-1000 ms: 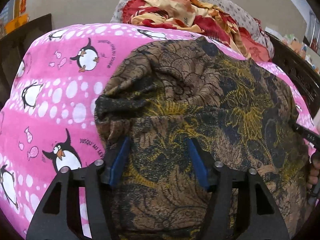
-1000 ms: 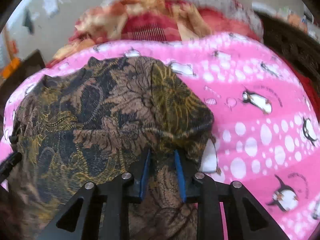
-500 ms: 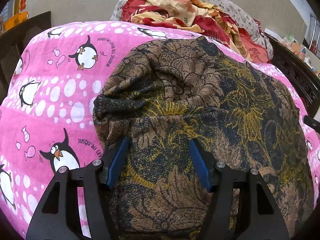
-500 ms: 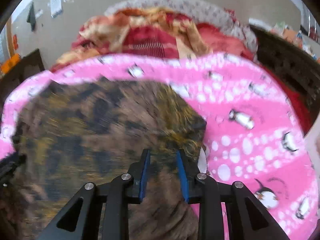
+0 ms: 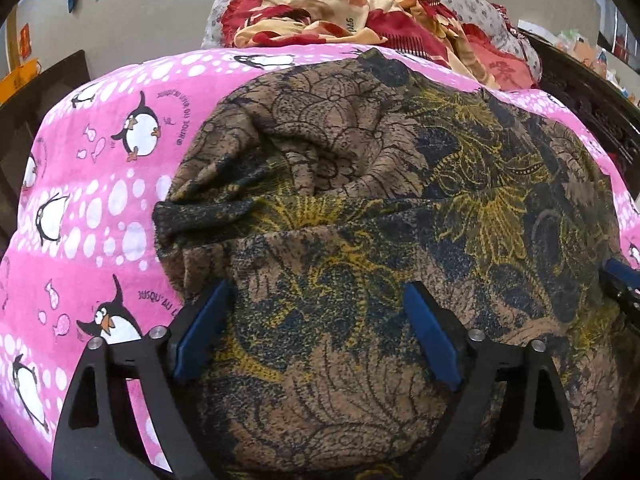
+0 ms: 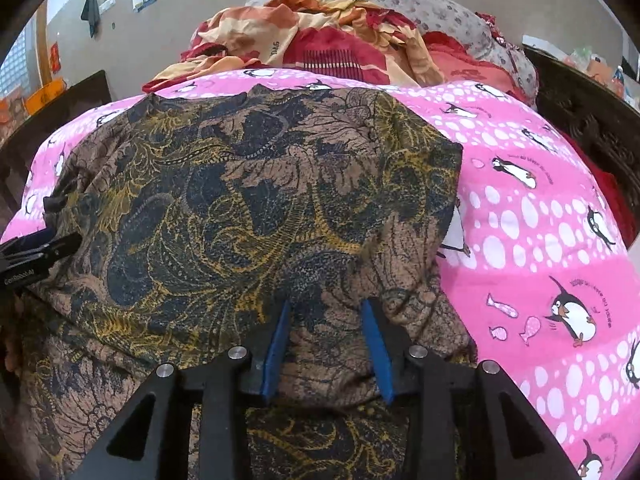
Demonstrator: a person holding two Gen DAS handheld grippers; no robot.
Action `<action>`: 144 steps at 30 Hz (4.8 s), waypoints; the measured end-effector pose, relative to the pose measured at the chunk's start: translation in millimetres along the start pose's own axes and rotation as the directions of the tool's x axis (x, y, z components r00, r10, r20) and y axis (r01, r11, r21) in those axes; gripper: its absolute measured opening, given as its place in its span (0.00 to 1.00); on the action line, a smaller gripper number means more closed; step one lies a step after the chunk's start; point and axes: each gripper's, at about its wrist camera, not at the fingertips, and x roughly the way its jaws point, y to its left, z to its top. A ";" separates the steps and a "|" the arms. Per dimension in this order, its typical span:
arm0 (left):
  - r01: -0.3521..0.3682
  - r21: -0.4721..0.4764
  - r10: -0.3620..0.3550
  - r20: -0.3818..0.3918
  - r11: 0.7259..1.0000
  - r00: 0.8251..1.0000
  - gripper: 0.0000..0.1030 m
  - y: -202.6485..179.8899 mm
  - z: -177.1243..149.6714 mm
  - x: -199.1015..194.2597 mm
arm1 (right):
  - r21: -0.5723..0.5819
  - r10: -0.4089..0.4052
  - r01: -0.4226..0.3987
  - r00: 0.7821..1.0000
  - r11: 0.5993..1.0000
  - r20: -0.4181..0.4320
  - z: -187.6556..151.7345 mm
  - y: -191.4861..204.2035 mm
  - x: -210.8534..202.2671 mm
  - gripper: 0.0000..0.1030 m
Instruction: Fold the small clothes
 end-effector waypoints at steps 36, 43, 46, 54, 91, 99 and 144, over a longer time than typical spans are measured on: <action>-0.065 -0.103 0.059 -0.055 0.993 0.997 0.93 11.1 -41.9 -30.9 | -0.118 0.038 -0.049 0.995 0.992 -0.096 -16.0 60.8 -16.9 0.66; -0.063 -0.113 0.059 -0.039 0.992 0.998 0.95 12.2 -44.4 -32.8 | -0.031 0.120 -0.121 0.993 0.992 -0.015 -25.6 35.7 -19.3 0.72; -0.059 -0.126 0.054 -0.039 0.990 0.998 0.96 14.3 -45.3 -31.1 | -0.029 0.129 -0.130 0.991 0.991 -0.015 -24.7 34.0 -19.5 0.75; -0.055 -0.129 0.051 -0.039 0.990 0.998 0.96 14.7 -45.1 -31.3 | -0.057 0.120 -0.124 0.990 0.991 -0.076 -12.9 46.1 -13.5 0.76; 0.566 -0.288 -0.627 -0.199 0.772 0.753 0.95 91.7 -244.4 -210.5 | -0.237 0.236 -0.253 0.967 0.938 -0.098 -134.0 3.0 -121.5 0.92; 0.632 -0.211 -0.666 -0.211 0.746 0.716 0.71 72.3 -241.6 -221.2 | -0.107 0.295 -0.295 0.955 0.950 -0.014 -156.2 -52.2 -183.8 0.82; 0.563 -0.192 -0.570 0.023 0.804 0.822 0.02 97.5 -235.3 -274.4 | 0.107 0.761 -0.810 0.580 0.576 0.291 -209.8 -126.5 -248.2 0.03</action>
